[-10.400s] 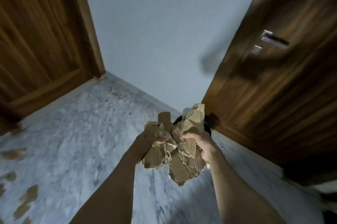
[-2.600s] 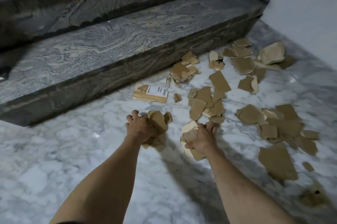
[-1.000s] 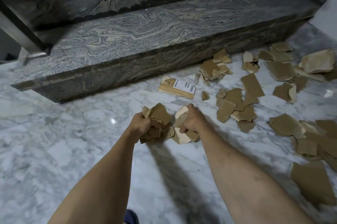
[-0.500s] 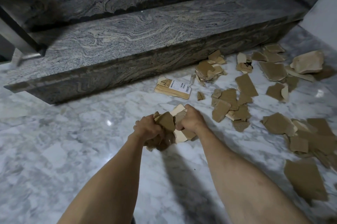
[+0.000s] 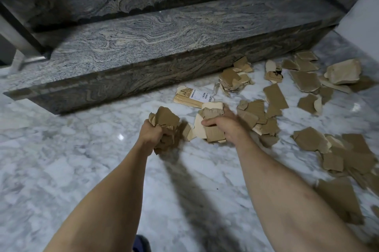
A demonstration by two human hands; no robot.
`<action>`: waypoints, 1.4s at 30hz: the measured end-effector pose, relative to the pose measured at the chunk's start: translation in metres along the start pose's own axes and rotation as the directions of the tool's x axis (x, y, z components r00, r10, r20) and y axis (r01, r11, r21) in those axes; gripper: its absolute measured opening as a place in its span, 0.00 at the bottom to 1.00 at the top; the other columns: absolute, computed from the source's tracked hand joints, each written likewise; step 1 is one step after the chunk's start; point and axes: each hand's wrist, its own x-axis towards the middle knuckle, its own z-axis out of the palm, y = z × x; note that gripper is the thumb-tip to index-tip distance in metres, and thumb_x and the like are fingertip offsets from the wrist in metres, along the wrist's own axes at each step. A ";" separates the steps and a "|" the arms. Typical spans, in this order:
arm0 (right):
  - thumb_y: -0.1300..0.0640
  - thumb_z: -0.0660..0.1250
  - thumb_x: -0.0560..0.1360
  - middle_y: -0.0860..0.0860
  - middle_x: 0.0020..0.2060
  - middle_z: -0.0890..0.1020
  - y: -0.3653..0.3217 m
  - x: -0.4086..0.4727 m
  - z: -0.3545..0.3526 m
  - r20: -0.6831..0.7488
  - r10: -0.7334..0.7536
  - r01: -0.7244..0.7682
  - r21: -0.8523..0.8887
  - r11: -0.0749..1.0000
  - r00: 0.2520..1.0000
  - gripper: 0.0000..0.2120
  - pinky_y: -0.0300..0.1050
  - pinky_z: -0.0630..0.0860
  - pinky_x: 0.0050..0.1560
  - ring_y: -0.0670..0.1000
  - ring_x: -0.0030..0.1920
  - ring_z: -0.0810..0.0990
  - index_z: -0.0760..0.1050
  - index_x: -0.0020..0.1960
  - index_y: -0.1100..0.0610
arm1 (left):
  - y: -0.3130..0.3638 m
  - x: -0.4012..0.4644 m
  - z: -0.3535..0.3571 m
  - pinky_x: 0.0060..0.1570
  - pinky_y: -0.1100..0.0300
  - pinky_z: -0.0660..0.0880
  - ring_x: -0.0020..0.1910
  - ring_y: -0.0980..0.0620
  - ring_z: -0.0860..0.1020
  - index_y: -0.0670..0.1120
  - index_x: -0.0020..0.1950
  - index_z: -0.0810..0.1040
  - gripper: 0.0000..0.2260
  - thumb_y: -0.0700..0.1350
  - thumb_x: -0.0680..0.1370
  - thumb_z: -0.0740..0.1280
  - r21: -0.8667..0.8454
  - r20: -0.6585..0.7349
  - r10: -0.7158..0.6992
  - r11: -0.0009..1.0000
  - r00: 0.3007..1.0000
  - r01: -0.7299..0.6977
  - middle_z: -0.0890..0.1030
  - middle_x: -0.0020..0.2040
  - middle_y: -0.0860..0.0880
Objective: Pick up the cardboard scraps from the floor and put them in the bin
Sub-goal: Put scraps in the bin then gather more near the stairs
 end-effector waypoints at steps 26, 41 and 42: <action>0.68 0.79 0.63 0.55 0.64 0.76 -0.033 -0.009 0.028 0.015 -0.104 0.105 -0.169 0.980 0.994 0.43 0.46 0.77 0.52 0.59 0.60 0.77 0.63 0.72 0.55 | -0.008 0.000 -0.011 0.41 0.39 0.81 0.46 0.34 0.84 0.35 0.51 0.82 0.22 0.38 0.59 0.78 -0.195 -0.026 -0.149 0.970 0.988 0.141 0.84 0.47 0.35; 0.69 0.79 0.64 0.58 0.65 0.76 -0.021 0.020 -0.029 -0.171 0.009 -0.030 -0.122 0.992 0.985 0.43 0.52 0.77 0.59 0.60 0.63 0.77 0.63 0.74 0.58 | 0.024 0.003 0.100 0.58 0.53 0.74 0.58 0.43 0.72 0.43 0.56 0.78 0.18 0.47 0.69 0.75 0.679 0.226 0.061 0.706 0.972 -0.202 0.75 0.57 0.43; 0.69 0.79 0.65 0.58 0.68 0.75 -0.019 0.023 -0.034 -0.150 -0.003 -0.025 -0.182 0.983 0.989 0.45 0.48 0.75 0.61 0.59 0.66 0.74 0.61 0.76 0.59 | 0.027 0.006 0.106 0.51 0.55 0.77 0.53 0.45 0.76 0.43 0.52 0.79 0.16 0.45 0.67 0.76 0.703 0.236 0.024 0.685 0.971 -0.188 0.79 0.54 0.44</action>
